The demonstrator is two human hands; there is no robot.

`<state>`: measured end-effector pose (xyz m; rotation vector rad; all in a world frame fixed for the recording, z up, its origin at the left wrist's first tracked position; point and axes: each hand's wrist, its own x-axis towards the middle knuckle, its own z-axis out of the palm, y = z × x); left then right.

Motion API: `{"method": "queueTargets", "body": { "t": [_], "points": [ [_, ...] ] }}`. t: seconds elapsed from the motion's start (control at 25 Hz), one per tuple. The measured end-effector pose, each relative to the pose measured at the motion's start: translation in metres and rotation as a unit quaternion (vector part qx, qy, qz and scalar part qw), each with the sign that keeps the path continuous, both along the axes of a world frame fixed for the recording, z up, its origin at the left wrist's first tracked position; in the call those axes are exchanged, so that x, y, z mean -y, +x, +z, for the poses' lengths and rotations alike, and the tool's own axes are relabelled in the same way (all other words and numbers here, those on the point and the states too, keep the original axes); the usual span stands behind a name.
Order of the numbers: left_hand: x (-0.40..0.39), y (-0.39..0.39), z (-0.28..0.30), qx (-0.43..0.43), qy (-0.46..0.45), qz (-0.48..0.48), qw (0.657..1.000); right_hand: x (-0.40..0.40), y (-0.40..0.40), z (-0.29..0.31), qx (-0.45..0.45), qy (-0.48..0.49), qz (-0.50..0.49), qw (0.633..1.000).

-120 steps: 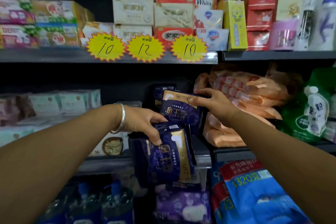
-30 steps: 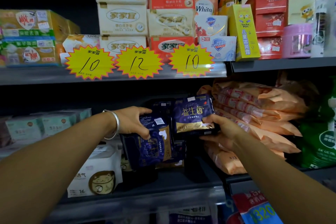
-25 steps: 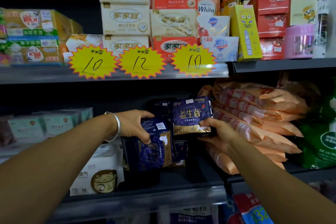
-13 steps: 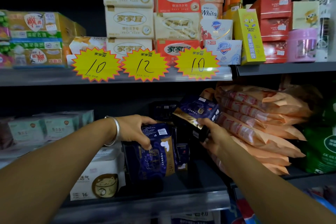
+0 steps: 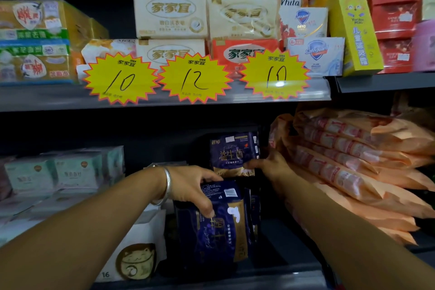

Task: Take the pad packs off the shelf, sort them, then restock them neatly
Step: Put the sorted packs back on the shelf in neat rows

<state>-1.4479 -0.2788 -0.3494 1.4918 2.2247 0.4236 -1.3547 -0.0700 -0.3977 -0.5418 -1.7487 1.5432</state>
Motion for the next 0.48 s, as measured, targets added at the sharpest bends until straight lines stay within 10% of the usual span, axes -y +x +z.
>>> {"method": "queueTargets", "body": {
  "t": [0.48],
  "points": [
    [-0.032, -0.022, -0.011, -0.03, -0.011, -0.01, 0.999, -0.04, -0.06, -0.026, 0.07, 0.132, -0.015, 0.989]
  ]
}}
